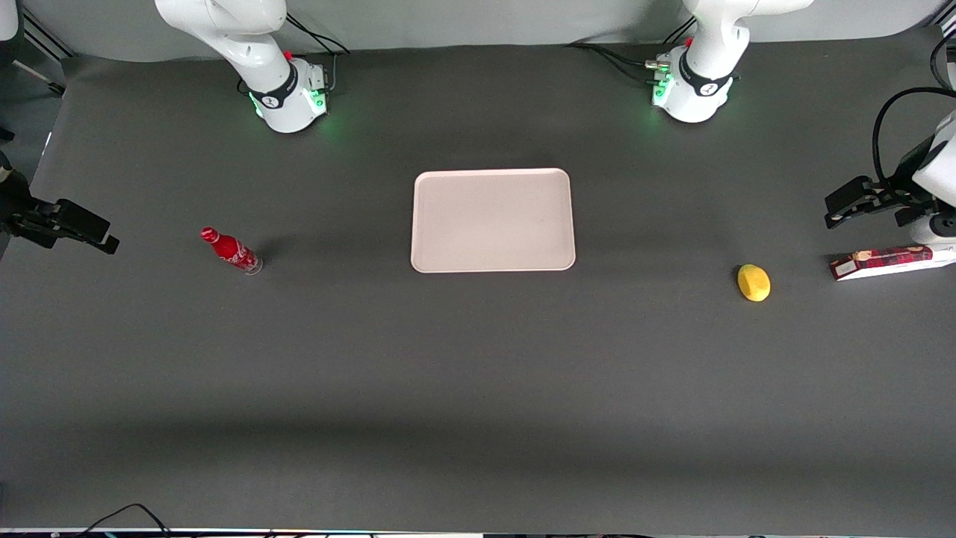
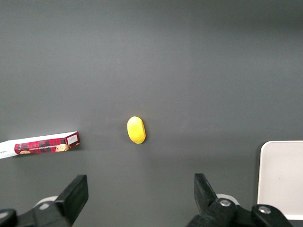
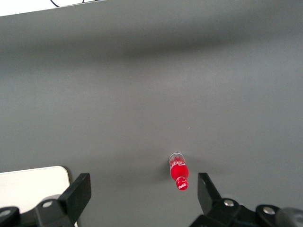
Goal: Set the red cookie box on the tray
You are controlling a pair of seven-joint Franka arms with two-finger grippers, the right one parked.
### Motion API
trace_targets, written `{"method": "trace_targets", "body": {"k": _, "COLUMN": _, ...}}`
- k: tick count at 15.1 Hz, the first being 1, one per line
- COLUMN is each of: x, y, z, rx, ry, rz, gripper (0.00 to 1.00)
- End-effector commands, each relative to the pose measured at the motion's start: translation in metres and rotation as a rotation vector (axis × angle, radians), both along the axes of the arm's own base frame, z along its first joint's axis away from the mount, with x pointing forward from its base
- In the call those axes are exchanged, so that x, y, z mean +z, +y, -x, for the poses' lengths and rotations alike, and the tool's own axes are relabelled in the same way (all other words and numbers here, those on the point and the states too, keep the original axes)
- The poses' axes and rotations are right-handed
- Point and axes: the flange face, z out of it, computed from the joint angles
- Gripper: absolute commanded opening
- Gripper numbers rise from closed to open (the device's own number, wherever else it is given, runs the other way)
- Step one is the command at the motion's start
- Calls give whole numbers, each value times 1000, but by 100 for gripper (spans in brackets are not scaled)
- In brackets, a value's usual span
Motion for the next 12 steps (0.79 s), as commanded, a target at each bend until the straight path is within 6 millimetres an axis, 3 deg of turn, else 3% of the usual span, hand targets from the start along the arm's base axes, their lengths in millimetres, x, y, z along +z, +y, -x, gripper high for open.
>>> {"method": "trace_targets", "body": {"k": 1, "x": 5, "y": -1, "z": -5, "rx": -14, "ry": -7, "rz": 0, "gripper": 100}}
{"method": "trace_targets", "body": {"k": 12, "x": 1, "y": 0, "z": -7, "rx": -9, "ry": 8, "rz": 1, "gripper": 100}}
